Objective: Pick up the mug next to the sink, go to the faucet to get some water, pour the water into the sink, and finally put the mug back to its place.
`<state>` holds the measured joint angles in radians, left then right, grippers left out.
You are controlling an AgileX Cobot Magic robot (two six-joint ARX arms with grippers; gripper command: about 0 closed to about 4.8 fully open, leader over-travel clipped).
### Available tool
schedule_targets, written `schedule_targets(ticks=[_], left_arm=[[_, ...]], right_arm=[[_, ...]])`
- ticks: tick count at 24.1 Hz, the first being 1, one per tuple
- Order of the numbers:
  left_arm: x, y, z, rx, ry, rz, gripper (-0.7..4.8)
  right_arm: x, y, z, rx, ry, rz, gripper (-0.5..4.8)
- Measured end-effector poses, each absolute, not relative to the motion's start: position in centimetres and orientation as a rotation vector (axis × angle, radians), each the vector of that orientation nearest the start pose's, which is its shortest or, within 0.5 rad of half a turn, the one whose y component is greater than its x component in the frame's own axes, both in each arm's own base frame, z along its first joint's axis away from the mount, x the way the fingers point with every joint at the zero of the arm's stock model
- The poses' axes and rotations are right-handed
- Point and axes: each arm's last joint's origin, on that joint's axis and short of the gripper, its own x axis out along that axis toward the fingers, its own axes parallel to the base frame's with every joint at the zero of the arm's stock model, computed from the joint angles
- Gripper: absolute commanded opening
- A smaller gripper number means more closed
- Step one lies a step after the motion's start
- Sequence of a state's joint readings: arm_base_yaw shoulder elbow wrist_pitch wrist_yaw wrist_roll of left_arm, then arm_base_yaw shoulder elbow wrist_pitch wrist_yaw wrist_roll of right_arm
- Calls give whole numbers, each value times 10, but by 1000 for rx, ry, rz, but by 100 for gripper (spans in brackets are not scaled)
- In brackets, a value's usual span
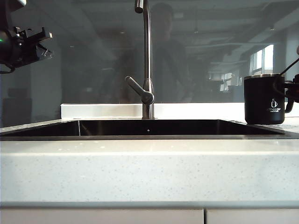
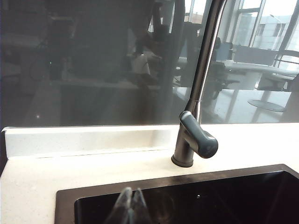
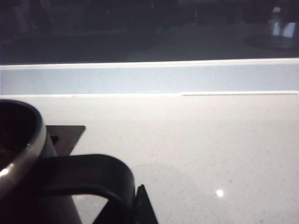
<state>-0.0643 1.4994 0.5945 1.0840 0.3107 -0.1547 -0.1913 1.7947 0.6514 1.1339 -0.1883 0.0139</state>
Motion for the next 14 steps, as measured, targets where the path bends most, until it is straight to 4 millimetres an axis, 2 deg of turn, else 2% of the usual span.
schedule_targets(ticks=[5,8,11,14], left_arm=[[292,-28,228,-130,-149,-386,-3],[292,-28,228,-112,-148,-383,-3],[293,-27,225,-86,-137,-354,-3],[299,-24,217,-76,-106,-334,-3]], right_arm=[[326,-58,164,13,-14,-11,-3],[325,-57,166,106,-42,-6,-3],[325,-44,179,169,-80,34,-3],[332,-20,199,182,-106,126,-3]])
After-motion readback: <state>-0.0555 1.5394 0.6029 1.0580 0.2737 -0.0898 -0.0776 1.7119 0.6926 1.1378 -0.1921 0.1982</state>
